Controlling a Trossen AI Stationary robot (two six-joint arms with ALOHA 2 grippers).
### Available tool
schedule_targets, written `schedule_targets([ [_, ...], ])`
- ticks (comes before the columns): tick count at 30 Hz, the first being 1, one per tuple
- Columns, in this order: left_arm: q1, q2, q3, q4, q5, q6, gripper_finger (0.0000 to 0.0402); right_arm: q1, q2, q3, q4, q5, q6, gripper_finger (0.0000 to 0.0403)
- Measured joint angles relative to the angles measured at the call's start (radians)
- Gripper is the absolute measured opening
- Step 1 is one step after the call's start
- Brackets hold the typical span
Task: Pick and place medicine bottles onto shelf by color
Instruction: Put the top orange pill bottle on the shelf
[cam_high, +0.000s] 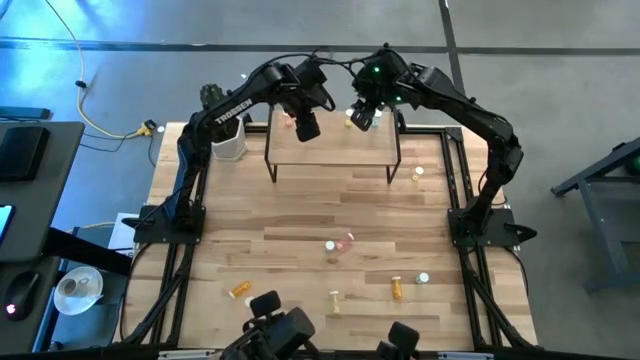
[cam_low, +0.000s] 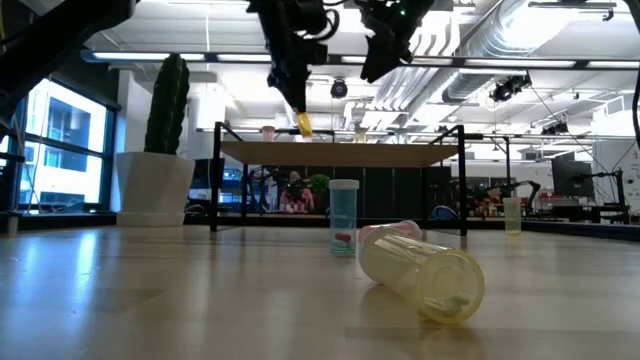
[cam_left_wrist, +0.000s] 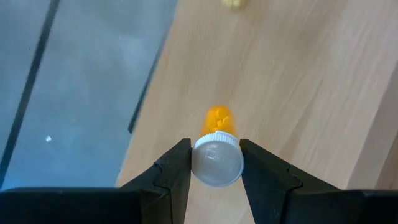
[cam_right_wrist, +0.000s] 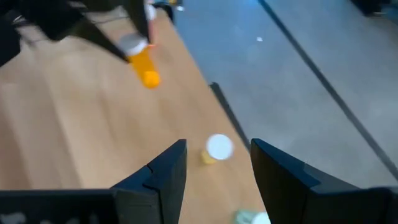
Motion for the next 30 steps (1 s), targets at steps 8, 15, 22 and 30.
schedule_targets([
  [8,-0.010,-0.057,0.012,0.006,0.067,0.041,0.0117,0.018,0.000,0.000,0.001,-0.201,-0.187,0.0170],
  [15,-0.056,-0.095,0.012,0.059,0.099,0.081,0.0117,0.041,0.000,0.000,0.004,-0.302,-0.318,0.0170],
  [22,-0.119,-0.100,0.012,0.121,0.097,0.139,0.0117,0.075,0.000,0.000,0.001,-0.304,-0.410,0.0170],
  [30,-0.176,-0.101,0.013,0.151,0.048,0.173,0.0117,0.092,0.000,0.000,-0.037,-0.305,-0.440,0.0170],
])
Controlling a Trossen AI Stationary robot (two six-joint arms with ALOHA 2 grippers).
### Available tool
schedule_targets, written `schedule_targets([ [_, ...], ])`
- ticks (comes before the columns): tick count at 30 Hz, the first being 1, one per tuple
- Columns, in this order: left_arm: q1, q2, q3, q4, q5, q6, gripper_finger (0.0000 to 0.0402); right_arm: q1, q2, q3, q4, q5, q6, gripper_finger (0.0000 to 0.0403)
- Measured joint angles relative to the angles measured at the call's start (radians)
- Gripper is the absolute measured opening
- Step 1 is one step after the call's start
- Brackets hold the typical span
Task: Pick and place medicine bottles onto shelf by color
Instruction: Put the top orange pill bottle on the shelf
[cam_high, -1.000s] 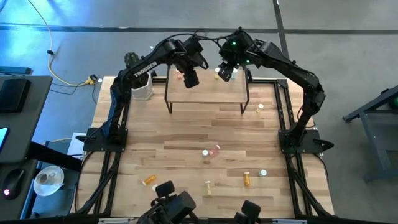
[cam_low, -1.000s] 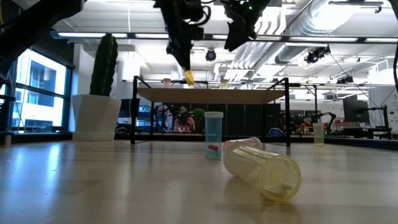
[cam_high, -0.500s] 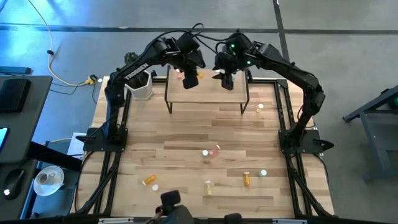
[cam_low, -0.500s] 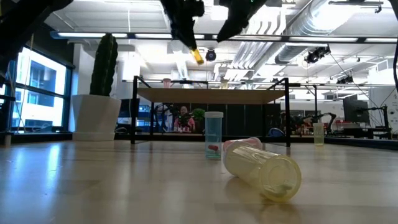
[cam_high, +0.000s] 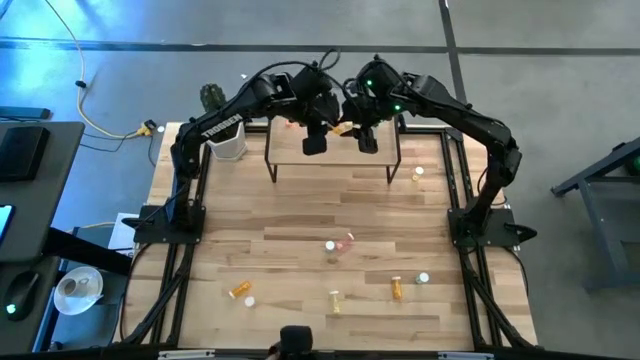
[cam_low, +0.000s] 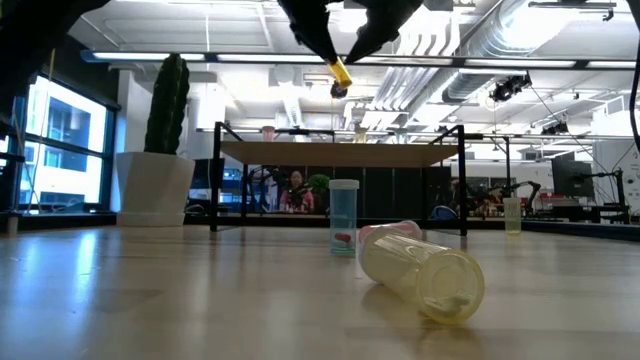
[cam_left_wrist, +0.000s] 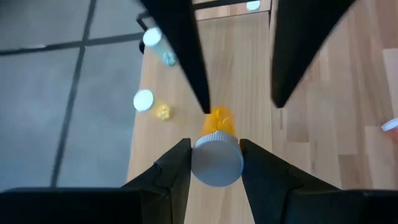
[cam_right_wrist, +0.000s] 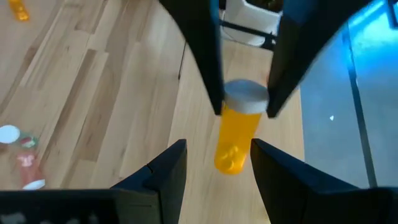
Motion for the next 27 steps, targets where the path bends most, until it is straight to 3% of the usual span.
schedule_targets([
  [8,-0.030,-0.013,-0.001,0.009,-0.028,0.016,0.0117,0.000,0.000,0.000,-0.024,0.052,0.006,0.0170],
  [27,-0.042,-0.017,-0.001,0.066,-0.041,0.026,0.0117,0.000,0.000,0.000,-0.046,0.006,0.005,0.0170],
])
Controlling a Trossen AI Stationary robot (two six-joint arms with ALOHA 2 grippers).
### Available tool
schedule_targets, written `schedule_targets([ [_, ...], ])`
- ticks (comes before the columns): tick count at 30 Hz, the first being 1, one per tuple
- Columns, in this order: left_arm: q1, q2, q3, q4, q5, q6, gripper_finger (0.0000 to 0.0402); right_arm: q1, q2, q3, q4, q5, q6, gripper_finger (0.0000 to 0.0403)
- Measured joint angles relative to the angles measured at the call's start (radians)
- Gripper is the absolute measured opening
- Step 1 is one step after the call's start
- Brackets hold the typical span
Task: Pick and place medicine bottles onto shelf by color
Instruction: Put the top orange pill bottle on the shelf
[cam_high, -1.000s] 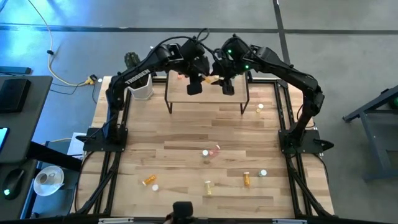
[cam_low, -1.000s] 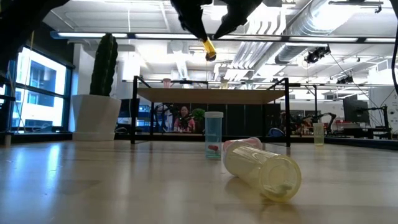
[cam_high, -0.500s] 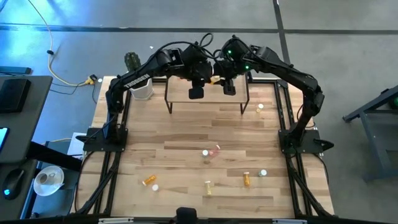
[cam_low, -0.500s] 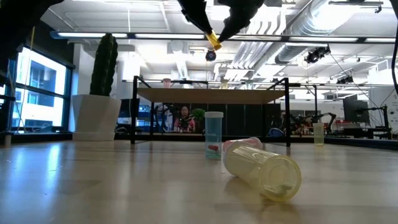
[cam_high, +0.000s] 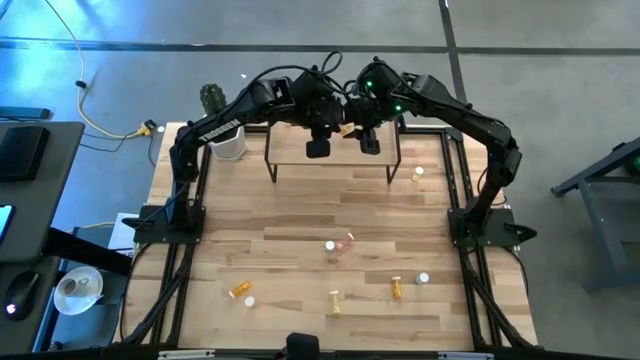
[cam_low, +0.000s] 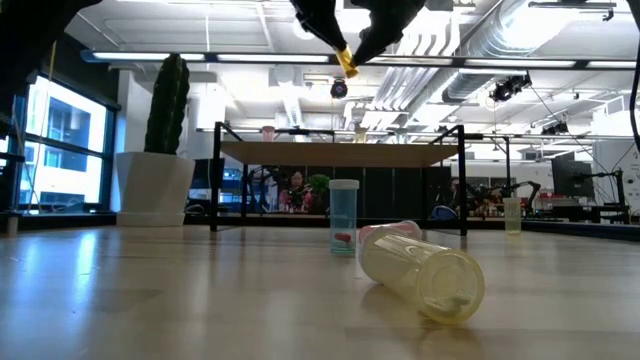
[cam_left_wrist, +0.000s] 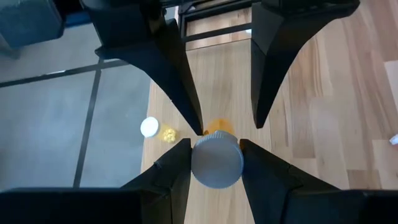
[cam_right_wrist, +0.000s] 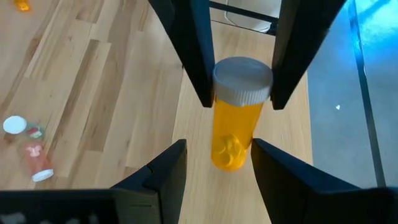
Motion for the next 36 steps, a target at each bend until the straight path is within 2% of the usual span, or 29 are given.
schedule_targets([
  [14,-0.005,-0.005,0.000,0.033,0.005,-0.026,0.0117,0.000,0.000,0.000,0.005,-0.031,0.000,0.0170],
  [21,-0.002,-0.006,0.000,0.015,-0.007,-0.026,0.0117,0.001,0.000,0.000,-0.002,0.049,0.030,0.0170],
  [28,0.010,-0.006,0.000,-0.022,-0.069,-0.027,0.0117,0.000,-0.007,0.000,-0.003,0.052,0.034,0.0170],
  [36,0.066,-0.006,0.000,-0.071,-0.066,-0.027,0.0117,-0.002,-0.081,0.000,-0.010,0.083,0.042,0.0170],
])
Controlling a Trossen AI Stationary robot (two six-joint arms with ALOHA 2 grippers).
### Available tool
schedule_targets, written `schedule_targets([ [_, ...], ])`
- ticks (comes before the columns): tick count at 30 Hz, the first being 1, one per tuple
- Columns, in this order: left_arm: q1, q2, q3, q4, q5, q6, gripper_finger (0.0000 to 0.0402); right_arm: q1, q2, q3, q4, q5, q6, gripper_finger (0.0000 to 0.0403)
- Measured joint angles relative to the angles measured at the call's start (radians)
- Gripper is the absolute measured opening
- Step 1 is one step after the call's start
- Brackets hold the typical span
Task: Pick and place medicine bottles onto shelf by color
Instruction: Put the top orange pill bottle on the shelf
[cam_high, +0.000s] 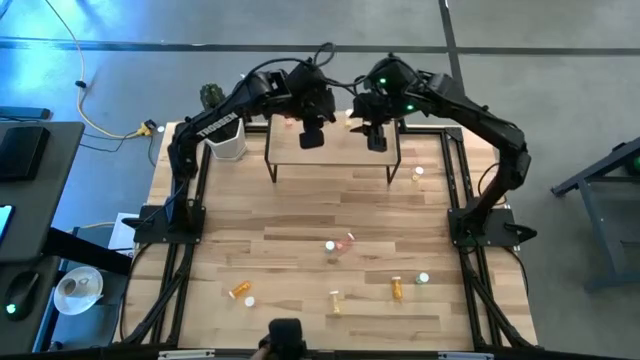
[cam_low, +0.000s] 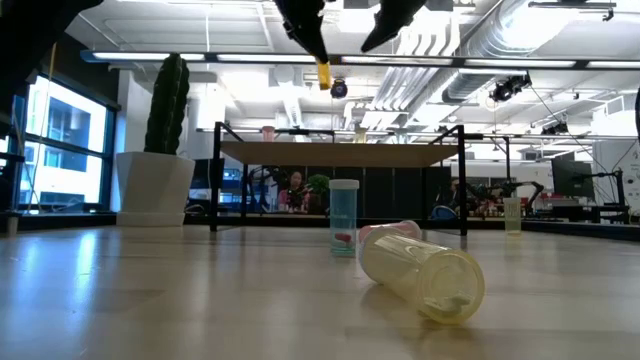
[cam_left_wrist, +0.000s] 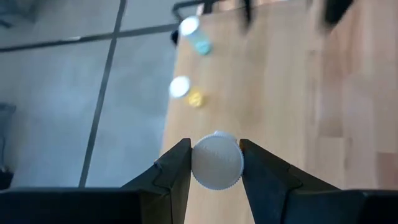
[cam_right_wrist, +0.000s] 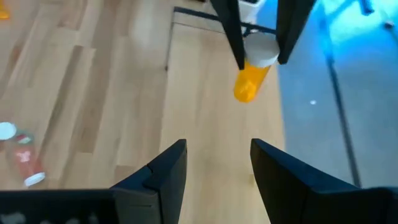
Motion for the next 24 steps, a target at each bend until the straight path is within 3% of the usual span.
schedule_targets([
  [6,0.091,0.001,0.000,-0.004,0.120,-0.032,0.0117,0.000,-0.054,0.000,-0.001,0.092,0.026,0.0170],
  [13,0.167,0.044,0.000,-0.002,0.146,-0.083,0.0117,-0.004,-0.066,0.000,-0.011,0.095,0.064,0.0170],
  [24,0.180,0.107,0.000,0.000,0.190,-0.098,0.0117,-0.005,-0.059,0.000,-0.023,0.100,0.082,0.0170],
])
